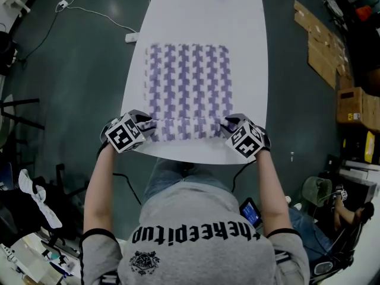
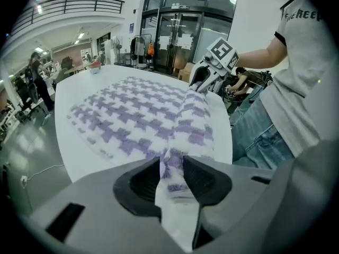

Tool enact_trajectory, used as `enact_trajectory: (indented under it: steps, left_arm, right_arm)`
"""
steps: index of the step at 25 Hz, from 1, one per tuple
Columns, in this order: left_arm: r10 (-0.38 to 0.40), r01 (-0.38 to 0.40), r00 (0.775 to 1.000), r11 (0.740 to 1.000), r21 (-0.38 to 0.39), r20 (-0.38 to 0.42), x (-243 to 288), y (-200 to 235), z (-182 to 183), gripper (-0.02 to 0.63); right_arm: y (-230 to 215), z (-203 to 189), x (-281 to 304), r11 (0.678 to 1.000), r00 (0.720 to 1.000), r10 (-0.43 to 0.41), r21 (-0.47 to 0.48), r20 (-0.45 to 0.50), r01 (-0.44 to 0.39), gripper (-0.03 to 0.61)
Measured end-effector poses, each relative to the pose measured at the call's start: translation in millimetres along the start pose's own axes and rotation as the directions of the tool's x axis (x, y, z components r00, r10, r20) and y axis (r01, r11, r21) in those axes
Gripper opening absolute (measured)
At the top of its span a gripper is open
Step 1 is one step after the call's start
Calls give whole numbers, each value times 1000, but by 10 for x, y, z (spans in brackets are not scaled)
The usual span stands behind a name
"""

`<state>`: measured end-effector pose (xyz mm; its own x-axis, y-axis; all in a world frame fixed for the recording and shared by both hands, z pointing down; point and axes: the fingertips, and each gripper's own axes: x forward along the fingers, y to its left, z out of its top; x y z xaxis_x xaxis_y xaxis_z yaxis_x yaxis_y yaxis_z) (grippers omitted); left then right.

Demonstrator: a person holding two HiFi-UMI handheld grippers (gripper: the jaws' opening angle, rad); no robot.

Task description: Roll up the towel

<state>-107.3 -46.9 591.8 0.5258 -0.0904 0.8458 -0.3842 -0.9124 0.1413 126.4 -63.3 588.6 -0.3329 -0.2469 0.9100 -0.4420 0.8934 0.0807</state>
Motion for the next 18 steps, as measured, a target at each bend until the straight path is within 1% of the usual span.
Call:
enact_trajectory:
  steps: [4, 7, 9, 11, 13, 15, 16, 18]
  left_arm:
    - [-2, 2, 1000, 1000, -7, -3, -9, 39, -4, 141]
    - [0, 0, 1000, 1000, 17, 1, -50, 23, 42, 141]
    - [10, -11, 1000, 999, 46, 26, -64, 11, 79, 141]
    - [35, -39, 998, 997, 68, 56, -97, -7, 107, 147]
    - [85, -93, 993, 992, 85, 88, -223, -19, 180, 153]
    - [137, -151, 984, 981, 123, 117, -375, -54, 290, 155]
    - [152, -170, 981, 974, 151, 122, -427, -96, 333, 155]
    - [155, -174, 982, 963, 207, 107, -450, -229, 368, 161]
  right_arm:
    - [-12, 28, 43, 1000, 1000, -1, -1, -14, 1, 107]
    - [-31, 80, -11, 1000, 1000, -13, -23, -3, 13, 107]
    - [-36, 85, -47, 999, 999, -28, -24, 20, 28, 107]
    - [-32, 72, -92, 998, 997, -51, -20, 52, 52, 109]
    - [-55, 88, -206, 995, 992, -93, -15, 89, 95, 114]
    - [-90, 138, -363, 989, 981, -145, -19, 126, 149, 115]
    - [-86, 166, -431, 985, 976, -164, -29, 142, 170, 118]
    - [1, 210, -503, 980, 973, -171, -76, 157, 185, 128]
